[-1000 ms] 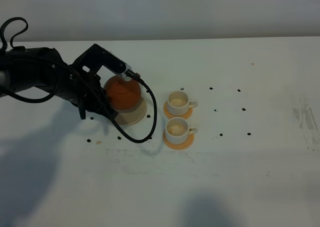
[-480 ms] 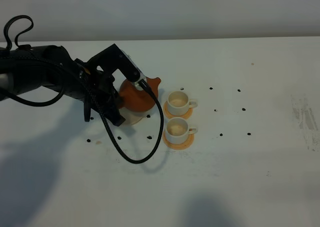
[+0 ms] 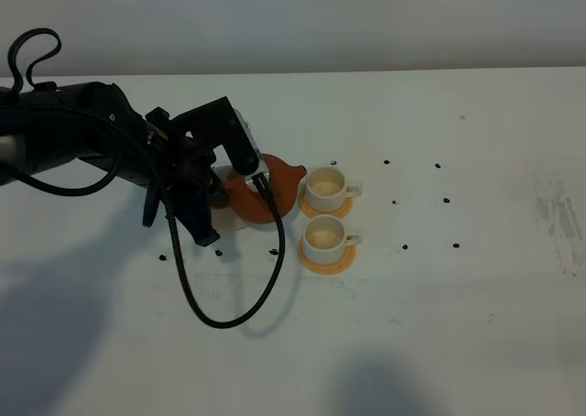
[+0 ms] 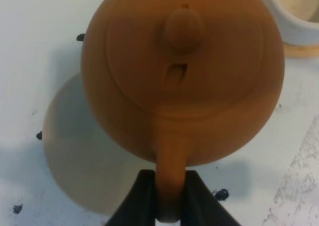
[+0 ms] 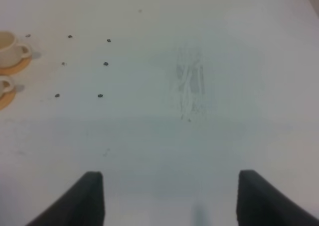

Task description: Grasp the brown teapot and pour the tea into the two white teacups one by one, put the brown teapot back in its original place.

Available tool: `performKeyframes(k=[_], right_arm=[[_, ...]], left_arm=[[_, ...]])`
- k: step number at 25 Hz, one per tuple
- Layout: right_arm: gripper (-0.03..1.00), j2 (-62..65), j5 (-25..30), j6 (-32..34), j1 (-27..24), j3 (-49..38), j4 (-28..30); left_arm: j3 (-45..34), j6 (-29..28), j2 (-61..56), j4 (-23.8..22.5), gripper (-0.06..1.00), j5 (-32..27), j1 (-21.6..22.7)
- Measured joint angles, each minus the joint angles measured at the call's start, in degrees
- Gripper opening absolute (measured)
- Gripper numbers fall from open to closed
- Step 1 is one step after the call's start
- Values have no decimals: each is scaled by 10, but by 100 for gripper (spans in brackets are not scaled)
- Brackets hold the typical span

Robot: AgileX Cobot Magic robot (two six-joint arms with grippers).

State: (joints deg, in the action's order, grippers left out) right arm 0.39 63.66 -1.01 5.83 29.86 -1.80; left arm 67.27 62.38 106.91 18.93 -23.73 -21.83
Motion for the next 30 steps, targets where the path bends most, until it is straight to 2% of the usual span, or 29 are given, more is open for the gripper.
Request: performKeyframes(k=[13, 30], right_arm=[[54, 0, 0, 0, 0, 0, 0], [54, 0, 0, 0, 0, 0, 0]], left_arm=[[0, 80, -14, 0, 9, -8, 0], [0, 147, -14, 0, 9, -4, -1]])
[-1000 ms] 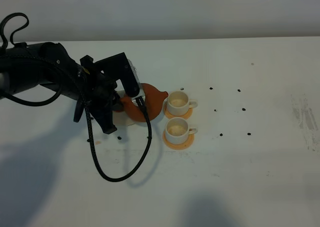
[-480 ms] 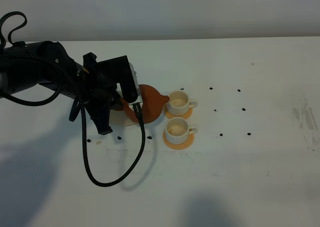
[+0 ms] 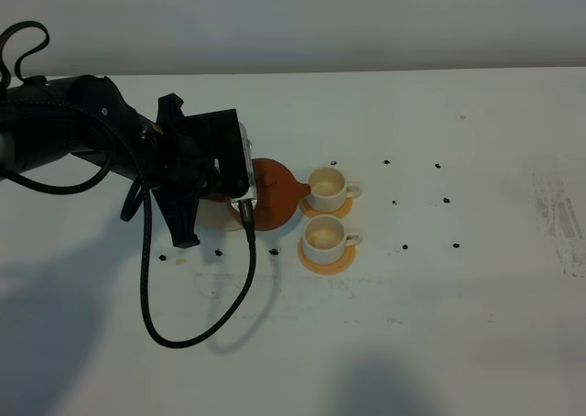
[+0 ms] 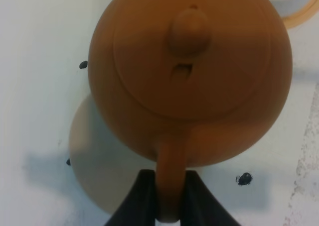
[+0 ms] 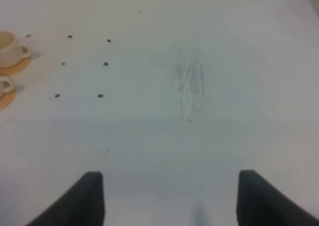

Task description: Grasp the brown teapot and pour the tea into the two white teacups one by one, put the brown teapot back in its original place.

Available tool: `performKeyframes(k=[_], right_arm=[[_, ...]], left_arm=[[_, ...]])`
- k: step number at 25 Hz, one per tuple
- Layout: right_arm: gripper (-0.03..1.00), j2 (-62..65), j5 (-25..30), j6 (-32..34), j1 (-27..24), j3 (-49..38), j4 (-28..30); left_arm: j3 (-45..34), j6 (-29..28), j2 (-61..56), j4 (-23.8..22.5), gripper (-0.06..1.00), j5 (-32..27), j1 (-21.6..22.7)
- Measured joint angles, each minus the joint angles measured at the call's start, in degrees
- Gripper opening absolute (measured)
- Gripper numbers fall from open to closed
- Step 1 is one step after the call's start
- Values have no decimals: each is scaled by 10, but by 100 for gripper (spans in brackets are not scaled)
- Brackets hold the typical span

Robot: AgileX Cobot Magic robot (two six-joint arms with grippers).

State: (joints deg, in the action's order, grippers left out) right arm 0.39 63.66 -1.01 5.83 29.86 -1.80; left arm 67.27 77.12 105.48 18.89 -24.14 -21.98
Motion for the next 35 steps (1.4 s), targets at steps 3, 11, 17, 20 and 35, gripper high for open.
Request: performKeyframes(k=[3, 11, 17, 20, 35], right_arm=[[54, 0, 0, 0, 0, 0, 0], [54, 0, 0, 0, 0, 0, 0], [54, 0, 0, 0, 0, 0, 0], [54, 0, 0, 0, 0, 0, 0], [54, 0, 0, 0, 0, 0, 0]], left_arm=[[0, 16, 0, -1, 9, 1, -4], [0, 61, 0, -4, 9, 2, -13], [0, 66, 0, -29, 9, 4, -14], [0, 67, 0, -42, 9, 11, -14], [0, 74, 0, -84, 9, 46, -35]])
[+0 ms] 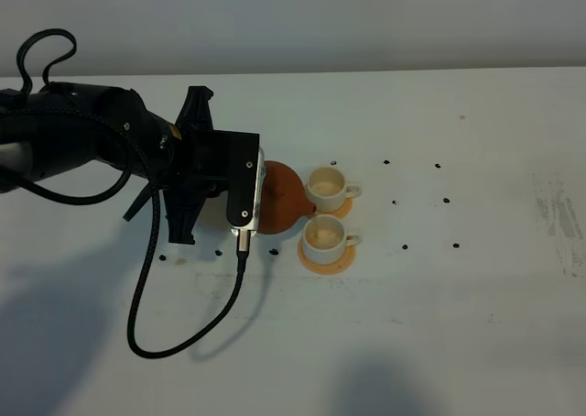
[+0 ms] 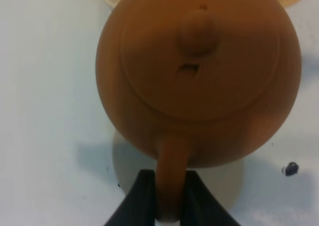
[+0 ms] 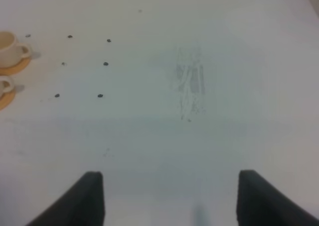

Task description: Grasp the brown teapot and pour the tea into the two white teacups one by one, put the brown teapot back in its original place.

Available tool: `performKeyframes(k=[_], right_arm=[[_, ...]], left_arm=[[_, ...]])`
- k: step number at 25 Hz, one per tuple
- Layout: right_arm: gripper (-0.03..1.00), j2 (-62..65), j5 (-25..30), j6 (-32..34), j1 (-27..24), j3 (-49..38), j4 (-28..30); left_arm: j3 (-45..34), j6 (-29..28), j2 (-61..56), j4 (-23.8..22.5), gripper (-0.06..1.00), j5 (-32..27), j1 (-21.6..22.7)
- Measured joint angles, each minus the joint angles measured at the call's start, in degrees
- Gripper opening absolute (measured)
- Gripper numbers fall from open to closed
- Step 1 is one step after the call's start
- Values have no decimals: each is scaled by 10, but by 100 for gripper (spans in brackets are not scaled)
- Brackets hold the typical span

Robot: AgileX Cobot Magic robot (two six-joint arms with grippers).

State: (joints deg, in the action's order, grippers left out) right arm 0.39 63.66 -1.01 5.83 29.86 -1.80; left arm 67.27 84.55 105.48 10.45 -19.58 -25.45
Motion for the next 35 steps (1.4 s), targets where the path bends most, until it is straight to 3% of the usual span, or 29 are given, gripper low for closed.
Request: performKeyframes(k=[17, 35], right_arm=[[54, 0, 0, 0, 0, 0, 0], [54, 0, 0, 0, 0, 0, 0]], left_arm=[[0, 1, 0, -68, 9, 17, -11], [0, 1, 0, -87, 9, 27, -14]])
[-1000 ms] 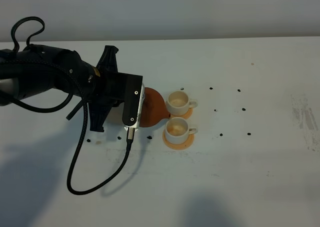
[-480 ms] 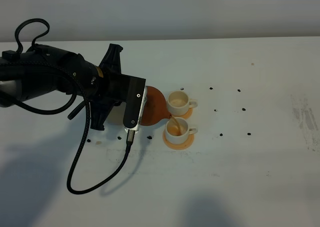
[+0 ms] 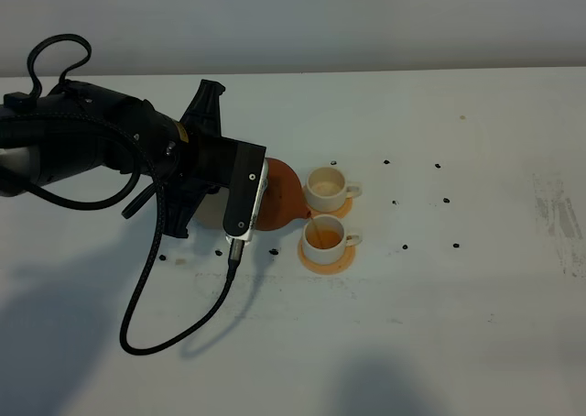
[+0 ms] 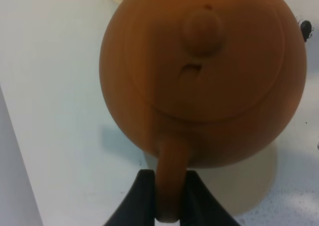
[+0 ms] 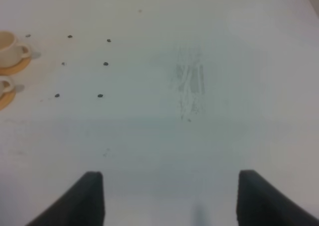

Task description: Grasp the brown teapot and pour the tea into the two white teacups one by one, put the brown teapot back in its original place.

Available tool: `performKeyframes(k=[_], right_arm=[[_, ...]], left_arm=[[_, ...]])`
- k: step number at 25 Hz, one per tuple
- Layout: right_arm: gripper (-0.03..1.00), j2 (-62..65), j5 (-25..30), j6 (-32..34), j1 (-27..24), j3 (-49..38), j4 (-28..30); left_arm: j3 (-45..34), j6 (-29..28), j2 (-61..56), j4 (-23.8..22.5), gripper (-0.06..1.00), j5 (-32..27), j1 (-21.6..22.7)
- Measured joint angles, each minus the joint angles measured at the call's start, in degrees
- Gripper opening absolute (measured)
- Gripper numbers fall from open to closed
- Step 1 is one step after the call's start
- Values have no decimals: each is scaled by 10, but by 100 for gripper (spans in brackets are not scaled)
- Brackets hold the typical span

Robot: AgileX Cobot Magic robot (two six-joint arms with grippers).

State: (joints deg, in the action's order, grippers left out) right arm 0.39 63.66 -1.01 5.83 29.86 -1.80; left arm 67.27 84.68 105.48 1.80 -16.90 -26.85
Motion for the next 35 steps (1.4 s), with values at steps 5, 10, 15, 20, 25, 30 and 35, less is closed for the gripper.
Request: performKeyframes(k=[5, 10, 15, 20, 25, 30, 35], right_arm=[[54, 0, 0, 0, 0, 0, 0], [54, 0, 0, 0, 0, 0, 0], [54, 0, 0, 0, 0, 0, 0], [54, 0, 0, 0, 0, 0, 0], [54, 0, 0, 0, 0, 0, 0], [54, 0, 0, 0, 0, 0, 0], [54, 0, 0, 0, 0, 0, 0]], left_arm=[[0, 0, 0, 0, 9, 0, 0], [0, 0, 0, 0, 9, 0, 0], [0, 0, 0, -2, 9, 0, 0], [0, 0, 0, -11, 9, 0, 0], [0, 0, 0, -22, 9, 0, 0], [0, 0, 0, -29, 9, 2, 0], [0, 0, 0, -31, 9, 13, -3]])
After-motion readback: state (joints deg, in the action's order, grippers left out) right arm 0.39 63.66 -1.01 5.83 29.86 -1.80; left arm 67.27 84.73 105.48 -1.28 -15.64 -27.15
